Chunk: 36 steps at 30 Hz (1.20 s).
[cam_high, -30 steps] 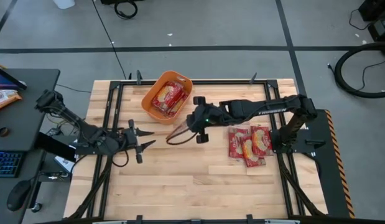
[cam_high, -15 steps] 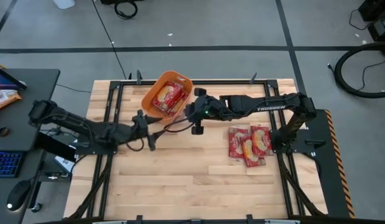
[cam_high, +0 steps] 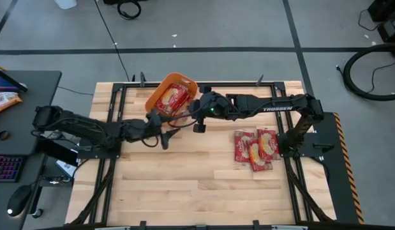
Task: Sort popcorn bags into baskets
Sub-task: Put the red popcorn bag into the orange bin
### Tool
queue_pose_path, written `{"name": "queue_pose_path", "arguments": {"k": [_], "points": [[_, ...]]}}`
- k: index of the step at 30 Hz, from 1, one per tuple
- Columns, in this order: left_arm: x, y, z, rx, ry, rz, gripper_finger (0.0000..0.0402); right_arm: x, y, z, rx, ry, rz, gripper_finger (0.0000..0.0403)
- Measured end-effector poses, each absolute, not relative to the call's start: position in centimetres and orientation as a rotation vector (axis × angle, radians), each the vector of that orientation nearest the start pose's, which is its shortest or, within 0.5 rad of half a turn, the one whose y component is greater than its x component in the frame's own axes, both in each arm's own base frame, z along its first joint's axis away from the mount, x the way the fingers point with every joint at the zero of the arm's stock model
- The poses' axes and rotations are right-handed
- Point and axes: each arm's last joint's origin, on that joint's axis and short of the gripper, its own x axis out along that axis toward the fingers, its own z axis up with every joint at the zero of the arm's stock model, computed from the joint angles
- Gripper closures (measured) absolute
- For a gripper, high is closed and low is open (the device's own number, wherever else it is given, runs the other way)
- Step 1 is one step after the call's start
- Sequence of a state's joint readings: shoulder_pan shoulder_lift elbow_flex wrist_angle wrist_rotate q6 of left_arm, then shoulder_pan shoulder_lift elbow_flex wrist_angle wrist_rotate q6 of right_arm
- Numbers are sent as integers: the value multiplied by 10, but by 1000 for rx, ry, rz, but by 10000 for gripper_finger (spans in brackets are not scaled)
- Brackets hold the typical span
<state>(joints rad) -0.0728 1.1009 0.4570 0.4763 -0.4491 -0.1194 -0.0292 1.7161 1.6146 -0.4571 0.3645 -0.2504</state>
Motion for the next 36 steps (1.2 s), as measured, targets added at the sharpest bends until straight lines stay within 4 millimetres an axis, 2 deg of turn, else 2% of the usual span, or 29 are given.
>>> {"name": "queue_pose_path", "arguments": {"k": [4, 7, 14, 17, 20, 25, 30, 33, 36], "points": [[235, 3, 232, -49, 166, 445, 133, 389, -22, 350, -334, 587, -315, 400], [237, 10, 234, -51, 241, 483, 167, 389, -21, 352, -324, 575, -317, 400], [240, 14, 243, -57, 264, 445, 309, 388, -20, 354, -293, 571, -323, 398], [238, 13, 245, -60, 273, 402, 373, 388, -13, 353, -372, 599, -287, 391], [232, 17, 249, -83, 272, 355, 377, 385, -1, 352, -522, 645, -257, 366], [219, 32, 257, -183, 272, 290, 370, 378, 22, 355, -793, 714, -308, 292], [209, 52, 260, -328, 275, 207, 368, 374, 42, 356, -911, 728, -298, 210], [205, 64, 260, -478, 271, 146, 367, 373, 52, 347, -1001, 749, -235, 174], [201, 73, 260, -598, 273, 94, 367, 371, 62, 332, -1115, 787, -194, 159]]}}
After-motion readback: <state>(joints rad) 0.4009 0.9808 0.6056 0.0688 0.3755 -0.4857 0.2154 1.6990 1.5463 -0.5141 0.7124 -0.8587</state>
